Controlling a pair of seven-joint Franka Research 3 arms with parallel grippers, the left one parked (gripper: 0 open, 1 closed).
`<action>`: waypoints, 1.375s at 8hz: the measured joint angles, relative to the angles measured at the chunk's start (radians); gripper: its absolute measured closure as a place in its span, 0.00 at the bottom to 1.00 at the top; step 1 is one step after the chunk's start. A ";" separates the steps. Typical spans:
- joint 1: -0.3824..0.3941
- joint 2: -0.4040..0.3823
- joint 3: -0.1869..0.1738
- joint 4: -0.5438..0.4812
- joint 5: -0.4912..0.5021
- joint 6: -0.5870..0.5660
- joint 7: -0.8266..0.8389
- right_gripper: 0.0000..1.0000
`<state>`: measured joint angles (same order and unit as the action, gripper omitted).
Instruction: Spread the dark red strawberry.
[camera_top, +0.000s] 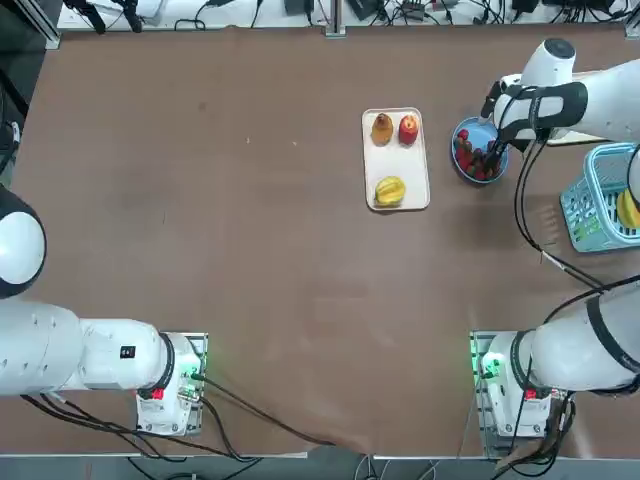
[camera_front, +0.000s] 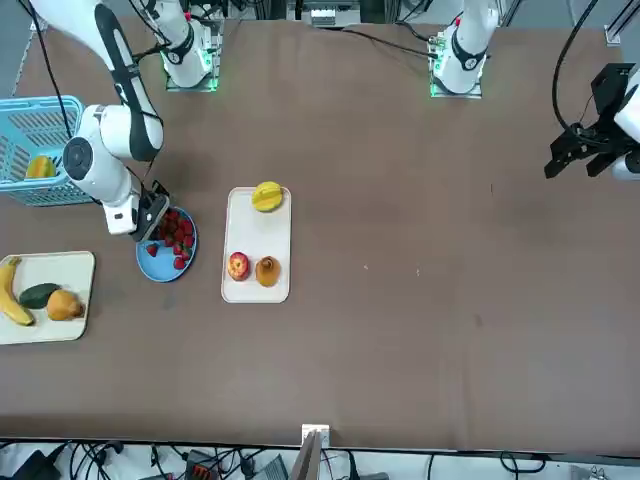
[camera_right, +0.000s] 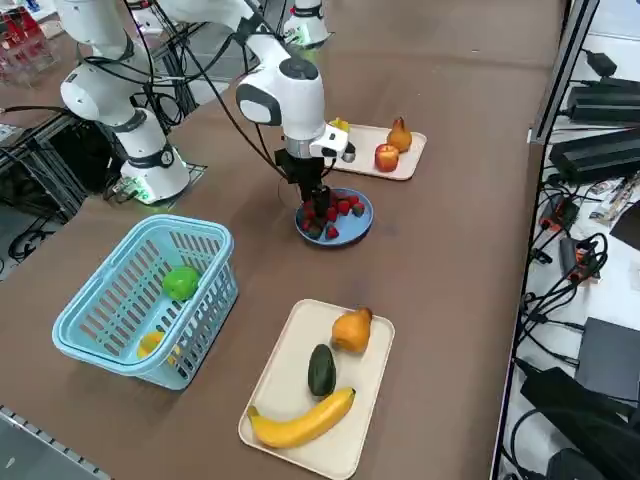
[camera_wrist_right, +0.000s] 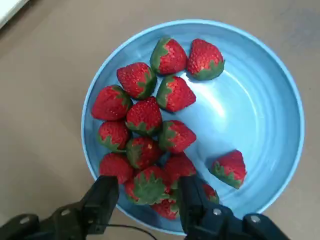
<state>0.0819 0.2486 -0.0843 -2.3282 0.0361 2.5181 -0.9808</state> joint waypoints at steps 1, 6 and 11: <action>0.000 0.005 0.000 0.000 0.000 0.007 0.000 0.27; 0.000 0.007 0.000 0.000 0.000 0.011 0.000 0.51; 0.000 0.003 -0.001 0.001 0.000 0.013 0.000 0.62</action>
<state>0.0817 0.2518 -0.0856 -2.3271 0.0360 2.5308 -0.9803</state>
